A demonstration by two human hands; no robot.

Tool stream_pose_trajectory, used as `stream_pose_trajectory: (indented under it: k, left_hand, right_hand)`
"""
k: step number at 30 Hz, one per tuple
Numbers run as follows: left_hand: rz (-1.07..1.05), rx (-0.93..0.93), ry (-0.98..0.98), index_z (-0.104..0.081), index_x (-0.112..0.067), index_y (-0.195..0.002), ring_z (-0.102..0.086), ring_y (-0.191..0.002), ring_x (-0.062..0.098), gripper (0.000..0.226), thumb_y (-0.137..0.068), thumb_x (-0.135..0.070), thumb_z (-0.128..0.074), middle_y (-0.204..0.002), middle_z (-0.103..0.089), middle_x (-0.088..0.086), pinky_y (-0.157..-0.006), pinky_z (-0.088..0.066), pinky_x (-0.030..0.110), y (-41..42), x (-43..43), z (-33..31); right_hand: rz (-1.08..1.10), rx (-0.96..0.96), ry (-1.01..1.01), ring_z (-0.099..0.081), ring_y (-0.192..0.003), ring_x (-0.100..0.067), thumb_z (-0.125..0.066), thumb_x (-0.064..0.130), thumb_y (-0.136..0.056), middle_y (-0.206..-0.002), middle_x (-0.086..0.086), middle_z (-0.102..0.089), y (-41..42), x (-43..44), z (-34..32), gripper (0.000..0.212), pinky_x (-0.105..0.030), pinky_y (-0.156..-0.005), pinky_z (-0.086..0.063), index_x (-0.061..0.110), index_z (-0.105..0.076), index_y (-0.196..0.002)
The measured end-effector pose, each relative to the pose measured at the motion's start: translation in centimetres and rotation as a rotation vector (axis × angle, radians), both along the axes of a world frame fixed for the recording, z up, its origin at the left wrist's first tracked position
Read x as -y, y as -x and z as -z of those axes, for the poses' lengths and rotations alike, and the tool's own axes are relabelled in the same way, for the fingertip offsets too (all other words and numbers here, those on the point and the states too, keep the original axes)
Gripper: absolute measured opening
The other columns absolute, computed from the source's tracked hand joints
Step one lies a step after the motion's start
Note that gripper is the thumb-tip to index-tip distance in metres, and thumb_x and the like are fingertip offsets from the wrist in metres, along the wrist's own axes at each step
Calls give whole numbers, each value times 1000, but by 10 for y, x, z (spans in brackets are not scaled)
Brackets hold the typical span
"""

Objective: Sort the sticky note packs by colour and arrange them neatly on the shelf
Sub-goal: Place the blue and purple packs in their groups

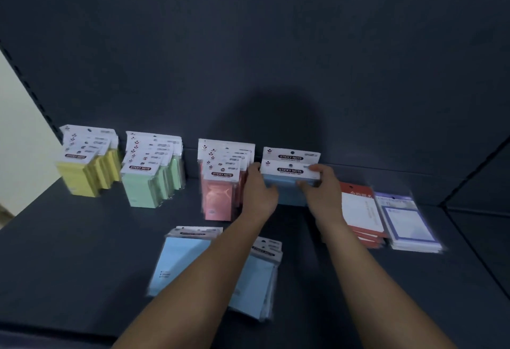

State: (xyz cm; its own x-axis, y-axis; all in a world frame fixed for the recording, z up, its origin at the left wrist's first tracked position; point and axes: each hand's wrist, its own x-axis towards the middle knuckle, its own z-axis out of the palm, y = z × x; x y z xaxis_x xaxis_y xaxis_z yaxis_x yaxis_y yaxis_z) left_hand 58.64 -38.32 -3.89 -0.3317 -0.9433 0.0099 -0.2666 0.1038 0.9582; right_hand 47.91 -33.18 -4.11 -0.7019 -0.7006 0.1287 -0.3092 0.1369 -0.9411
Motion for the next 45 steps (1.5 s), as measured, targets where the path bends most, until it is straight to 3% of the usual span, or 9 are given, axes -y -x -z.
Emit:
stream_pose_trajectory:
  k: [5,9,16,27,30,33,37,40,45]
  left_hand:
    - [-15,-90,124,-36,-15,-133,-53,-97,15,59,-82,8,-57,-109,-53,-3,-85,-46,22,5,6,14]
    - [-31,-75,181,-36,-17,-133,-55,-107,22,58,-83,3,-58,-125,-51,0,-95,-47,41,9,8,23]
    - [-156,-1,321,-33,-8,-136,-46,-116,16,53,-87,4,-51,-132,-42,6,-93,-35,15,23,5,22]
    - [-62,206,431,-15,-5,-146,-14,-143,21,60,-94,-3,-44,-154,-15,11,-109,-7,13,15,-9,17]
    - [30,125,468,-30,-6,-141,-32,-131,13,50,-93,-2,-45,-144,-36,9,-112,-19,13,0,-15,7]
    - [116,27,390,-47,-13,-127,-57,-97,9,36,-92,-5,-49,-108,-61,-2,-87,-42,13,-30,-24,-11]
    - [-127,414,397,-59,-16,-112,-61,-93,21,24,-90,-22,-55,-102,-64,-3,-78,-47,31,-106,-30,-10]
    - [-216,831,206,-58,-11,-117,-47,-113,33,44,-88,-44,-54,-118,-55,10,-90,-41,42,-153,-33,8]
    - [-189,727,-16,-58,-15,-81,-46,-111,31,39,-81,-54,-59,-109,-51,8,-96,-40,39,-182,-41,28]
  right_hand:
    - [-41,-38,76,-55,-87,-3,-61,-6,-82,-112,3,-58,12,-4,-2,53,-4,-76,-43,17,-45,-127]
    - [-84,-263,-19,-50,-113,-15,-61,-3,-82,-130,-1,-49,17,-1,4,62,-27,-100,-42,20,-40,-136]
    - [20,-518,-71,-43,-114,-21,-58,0,-84,-123,-8,-47,10,8,6,50,-25,-93,-35,12,-44,-130]
    - [104,-466,-22,-42,-115,-18,-60,0,-82,-127,-6,-44,6,-3,13,54,-19,-95,-32,12,-41,-131]
    - [63,-509,-1,-48,-110,-21,-57,1,-84,-121,-9,-49,-3,-13,14,42,-31,-96,-42,8,-47,-124]
    - [-66,-495,15,-56,-97,-21,-55,-2,-84,-108,-8,-60,-21,-26,11,28,-25,-82,-42,7,-58,-110]
    - [-528,-290,-344,-59,-87,-10,-55,13,-90,-99,-2,-68,-55,-34,1,18,-18,-78,-41,10,-70,-100]
    - [-686,-505,-520,-49,-100,-20,-50,41,-92,-101,-6,-59,-86,-31,2,37,-34,-89,-38,11,-71,-90]
    - [-772,-800,-746,-32,-116,-28,-35,60,-91,-121,-10,-47,-125,-27,-1,61,-46,-101,-25,8,-64,-106]
